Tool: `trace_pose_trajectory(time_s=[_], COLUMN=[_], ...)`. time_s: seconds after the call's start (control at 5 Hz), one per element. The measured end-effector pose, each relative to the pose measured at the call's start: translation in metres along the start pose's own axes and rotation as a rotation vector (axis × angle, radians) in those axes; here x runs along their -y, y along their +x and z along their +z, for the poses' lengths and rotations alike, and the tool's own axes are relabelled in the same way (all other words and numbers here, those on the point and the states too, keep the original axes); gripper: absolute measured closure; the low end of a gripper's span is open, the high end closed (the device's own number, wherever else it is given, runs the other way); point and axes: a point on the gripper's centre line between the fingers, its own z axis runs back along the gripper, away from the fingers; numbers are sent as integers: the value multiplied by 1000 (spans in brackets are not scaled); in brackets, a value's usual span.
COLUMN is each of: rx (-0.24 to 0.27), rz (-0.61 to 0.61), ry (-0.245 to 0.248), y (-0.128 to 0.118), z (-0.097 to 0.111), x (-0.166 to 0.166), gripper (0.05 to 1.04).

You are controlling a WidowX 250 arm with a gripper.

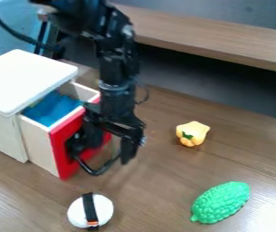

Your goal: Close the drawer

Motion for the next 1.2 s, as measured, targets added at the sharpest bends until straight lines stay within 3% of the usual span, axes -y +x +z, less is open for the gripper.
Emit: trace_pose_trajectory(time_s=[0.4,0.6,1.0,1.2], rx=[-29,-36,-65,-59], rz=[71,87,55,25], ry=[8,47,158,140], y=[-14,-20,-26,-23], z=[0,1,-1,-1], x=[-51,-73,-85,-78], gripper=[84,84,83,82])
